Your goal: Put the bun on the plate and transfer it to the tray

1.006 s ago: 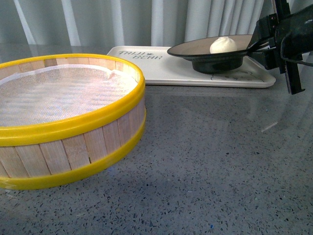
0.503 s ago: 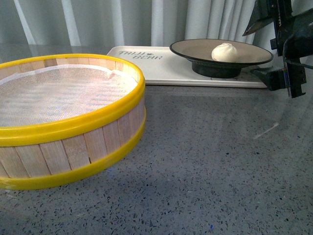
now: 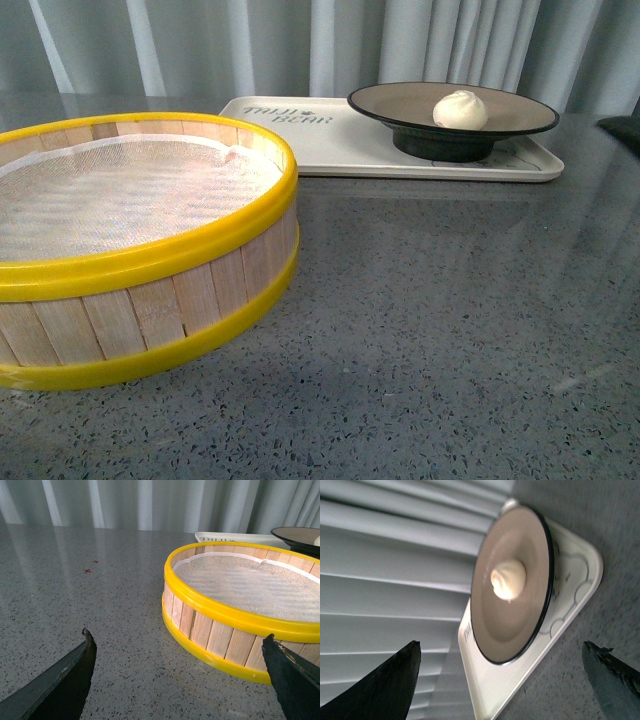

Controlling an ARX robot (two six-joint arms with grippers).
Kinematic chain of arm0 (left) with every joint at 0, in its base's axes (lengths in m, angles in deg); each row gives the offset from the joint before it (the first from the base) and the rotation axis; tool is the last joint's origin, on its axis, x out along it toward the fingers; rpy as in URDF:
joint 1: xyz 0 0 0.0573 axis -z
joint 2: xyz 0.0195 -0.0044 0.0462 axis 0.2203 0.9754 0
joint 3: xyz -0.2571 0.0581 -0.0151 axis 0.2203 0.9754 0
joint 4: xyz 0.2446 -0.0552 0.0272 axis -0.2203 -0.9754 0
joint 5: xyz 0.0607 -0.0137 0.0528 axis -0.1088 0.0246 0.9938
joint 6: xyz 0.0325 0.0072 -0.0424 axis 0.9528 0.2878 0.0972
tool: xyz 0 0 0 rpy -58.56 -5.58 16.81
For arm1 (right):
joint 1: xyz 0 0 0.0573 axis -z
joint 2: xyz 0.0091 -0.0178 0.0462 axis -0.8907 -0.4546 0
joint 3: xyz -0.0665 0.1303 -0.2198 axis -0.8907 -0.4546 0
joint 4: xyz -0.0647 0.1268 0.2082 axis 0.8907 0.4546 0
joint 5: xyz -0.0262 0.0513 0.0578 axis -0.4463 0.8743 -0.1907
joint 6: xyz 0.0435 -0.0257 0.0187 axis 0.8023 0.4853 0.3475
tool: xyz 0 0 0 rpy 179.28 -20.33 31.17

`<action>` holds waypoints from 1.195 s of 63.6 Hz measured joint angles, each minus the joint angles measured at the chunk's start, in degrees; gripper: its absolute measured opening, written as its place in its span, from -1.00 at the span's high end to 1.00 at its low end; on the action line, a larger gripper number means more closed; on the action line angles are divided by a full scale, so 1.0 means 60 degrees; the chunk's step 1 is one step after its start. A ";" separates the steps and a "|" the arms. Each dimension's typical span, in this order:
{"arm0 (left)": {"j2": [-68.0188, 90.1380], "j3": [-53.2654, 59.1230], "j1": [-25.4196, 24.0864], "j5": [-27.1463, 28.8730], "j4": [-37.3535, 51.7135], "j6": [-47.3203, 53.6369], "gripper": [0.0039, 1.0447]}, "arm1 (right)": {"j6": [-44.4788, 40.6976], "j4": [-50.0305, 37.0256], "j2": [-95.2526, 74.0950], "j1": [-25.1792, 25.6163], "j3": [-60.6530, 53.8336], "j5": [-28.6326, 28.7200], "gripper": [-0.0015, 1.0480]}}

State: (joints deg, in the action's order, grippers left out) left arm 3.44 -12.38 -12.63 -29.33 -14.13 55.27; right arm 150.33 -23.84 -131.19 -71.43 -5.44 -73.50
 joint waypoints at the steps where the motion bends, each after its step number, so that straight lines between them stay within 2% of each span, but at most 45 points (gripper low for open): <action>1: 0.0000 0.0000 0.0000 0.0000 0.0000 0.0000 -0.88 | -0.0208 0.0098 0.0404 0.0025 -0.0055 -0.0160 -0.83; 6: 0.0000 0.0000 0.0000 0.0000 0.0004 0.0000 -0.88 | -0.1749 0.0375 0.1832 0.0073 -0.0066 -0.0860 -0.79; 13: 0.0000 0.0000 0.0000 0.0004 0.0000 0.0000 -0.88 | -0.6645 0.2605 0.4532 0.0182 -0.0124 -0.0557 -0.40; 15: 0.0000 0.0000 0.0000 0.0000 0.0000 0.0000 -0.88 | -0.7577 0.2878 0.5100 0.0193 -0.0324 -0.0528 -0.29; 17: 0.0000 0.0000 0.0000 0.0000 0.0004 0.0000 -0.88 | -0.8732 0.2860 0.5646 0.0219 -0.0616 -0.0455 -0.19; 24: 0.0000 0.0000 0.0000 0.0000 0.0000 0.0000 -0.88 | -1.0794 0.2284 0.6714 0.0408 -0.1876 -0.0255 0.18; 30: 0.0004 0.0000 0.0000 0.0000 0.0000 0.0000 -0.88 | -1.1391 0.1931 0.7038 0.0994 -0.3027 0.0557 0.49; 39: 0.0000 0.0000 0.0000 0.0018 0.0000 0.0000 -0.88 | -1.1708 0.1446 0.7639 0.1370 -0.4368 0.0652 0.96; 56: 0.0000 0.0000 0.0000 0.0004 0.0000 0.0000 -0.88 | -1.1839 0.0900 0.8750 0.1388 -0.5967 0.0692 0.97; 76: 0.0000 0.0000 0.0000 0.0004 0.0000 0.0000 -0.88 | -1.1854 0.0809 0.9606 0.1388 -0.6881 0.0688 0.97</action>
State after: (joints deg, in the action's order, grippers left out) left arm 3.44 -12.38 -12.63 -29.30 -14.13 55.27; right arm 79.21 -18.99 -73.55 -63.10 -46.73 -69.37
